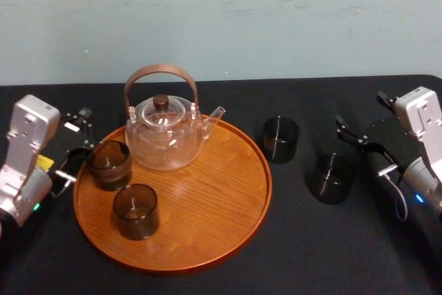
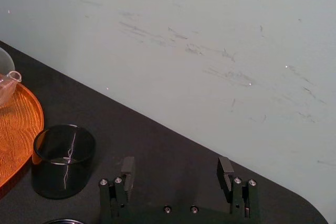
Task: Pick up the glass from the table and place it on the tray.
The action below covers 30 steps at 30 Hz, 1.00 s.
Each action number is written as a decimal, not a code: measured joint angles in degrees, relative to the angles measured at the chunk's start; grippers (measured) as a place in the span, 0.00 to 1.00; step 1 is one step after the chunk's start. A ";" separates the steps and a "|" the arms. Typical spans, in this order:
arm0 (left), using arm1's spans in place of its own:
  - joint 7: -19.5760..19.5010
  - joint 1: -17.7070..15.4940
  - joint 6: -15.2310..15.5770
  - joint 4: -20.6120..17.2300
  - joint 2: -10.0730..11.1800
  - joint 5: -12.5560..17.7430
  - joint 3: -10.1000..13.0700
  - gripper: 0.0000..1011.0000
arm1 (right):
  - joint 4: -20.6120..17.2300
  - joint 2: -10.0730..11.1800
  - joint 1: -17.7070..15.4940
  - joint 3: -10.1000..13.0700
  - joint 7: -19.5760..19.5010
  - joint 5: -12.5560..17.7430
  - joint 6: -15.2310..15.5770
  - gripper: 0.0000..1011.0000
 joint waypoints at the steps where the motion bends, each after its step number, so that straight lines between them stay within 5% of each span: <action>1: 0.00 0.00 0.00 0.00 0.00 0.00 0.00 0.00 | 0.00 0.00 0.00 0.00 0.00 0.00 0.00 0.99; 30: 0.00 0.00 0.00 0.00 0.00 0.00 0.00 0.00 | 0.00 0.00 0.00 0.00 0.00 0.00 -0.01 0.99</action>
